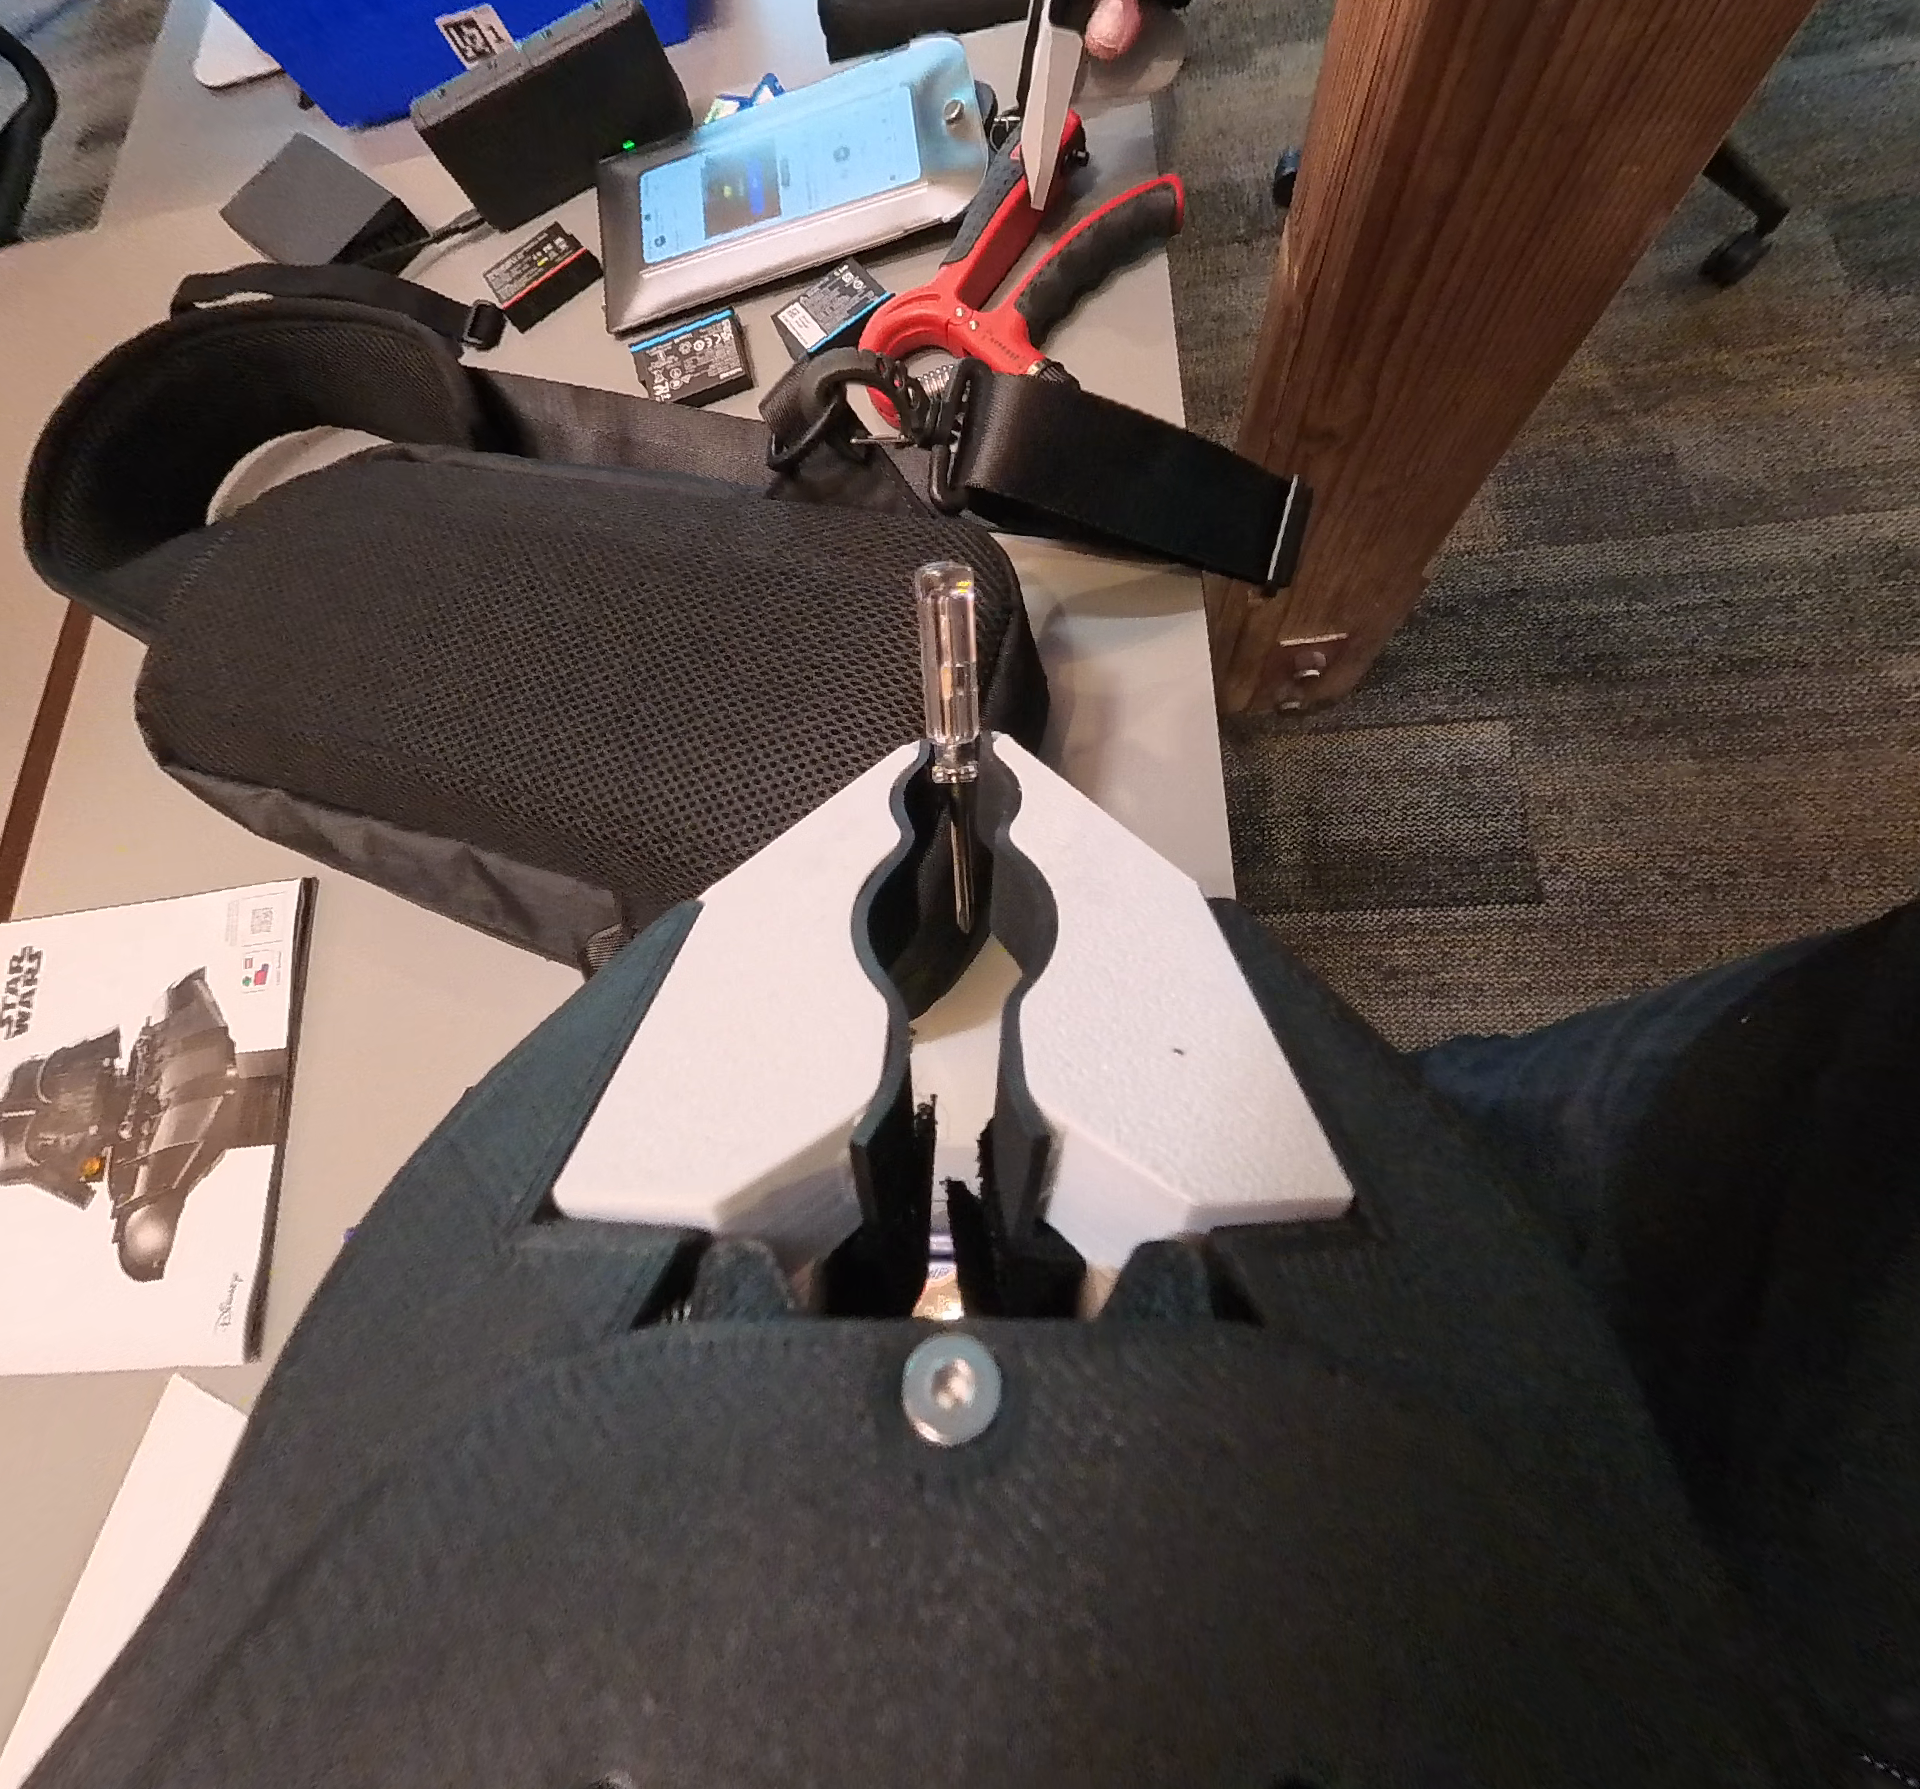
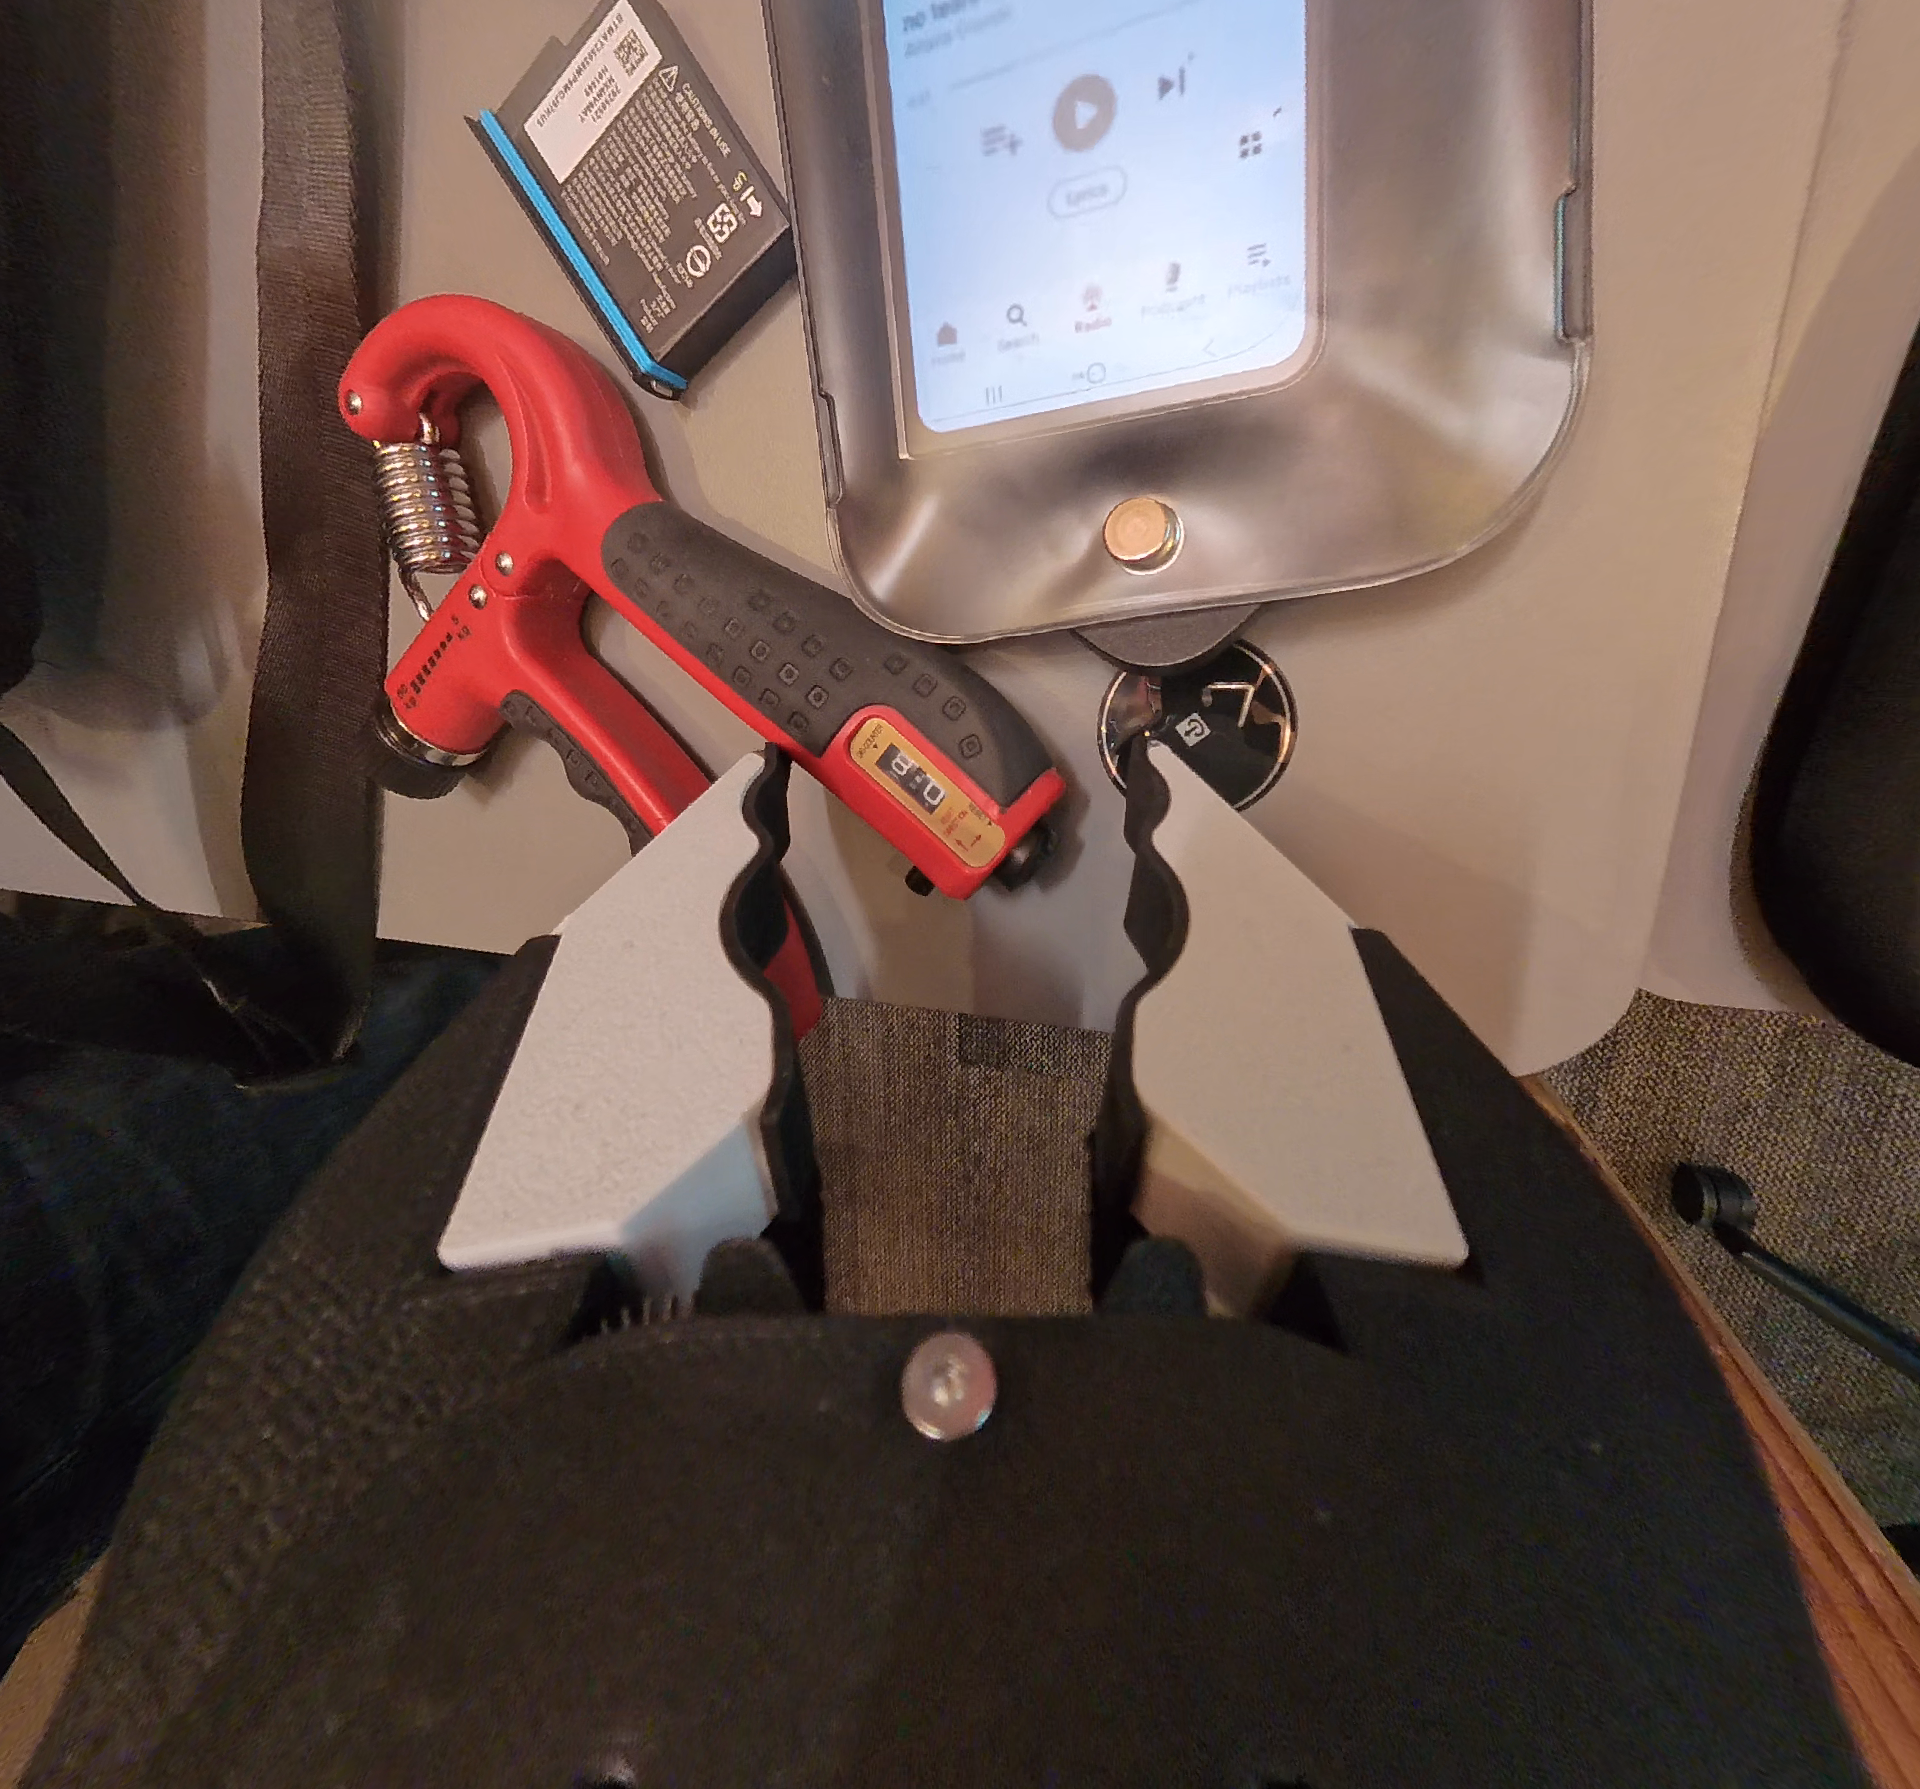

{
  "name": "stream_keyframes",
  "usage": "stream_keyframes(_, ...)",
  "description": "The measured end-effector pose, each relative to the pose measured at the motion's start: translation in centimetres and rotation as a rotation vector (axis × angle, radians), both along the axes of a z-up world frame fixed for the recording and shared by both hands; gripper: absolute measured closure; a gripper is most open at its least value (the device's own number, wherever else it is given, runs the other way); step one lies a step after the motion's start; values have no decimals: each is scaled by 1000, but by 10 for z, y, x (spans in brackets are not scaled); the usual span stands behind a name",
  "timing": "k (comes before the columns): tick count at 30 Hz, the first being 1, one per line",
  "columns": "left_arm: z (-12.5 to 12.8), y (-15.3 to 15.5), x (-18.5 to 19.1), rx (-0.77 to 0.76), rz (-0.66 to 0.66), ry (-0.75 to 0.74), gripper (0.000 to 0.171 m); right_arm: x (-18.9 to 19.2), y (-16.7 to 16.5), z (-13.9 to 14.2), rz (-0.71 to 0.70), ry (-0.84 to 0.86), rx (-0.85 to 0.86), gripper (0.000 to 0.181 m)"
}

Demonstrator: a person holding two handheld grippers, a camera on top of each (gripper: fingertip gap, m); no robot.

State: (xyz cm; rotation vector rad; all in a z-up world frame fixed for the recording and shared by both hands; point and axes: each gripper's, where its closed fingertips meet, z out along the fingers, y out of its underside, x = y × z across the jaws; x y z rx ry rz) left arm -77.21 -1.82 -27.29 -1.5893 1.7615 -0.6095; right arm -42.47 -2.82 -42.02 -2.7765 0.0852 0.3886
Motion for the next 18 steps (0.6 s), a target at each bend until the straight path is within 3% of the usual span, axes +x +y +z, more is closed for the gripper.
stream_keyframes(18,5,-4,-2,-6,-16,-12,168,0,0,1,0,-4,14,117)
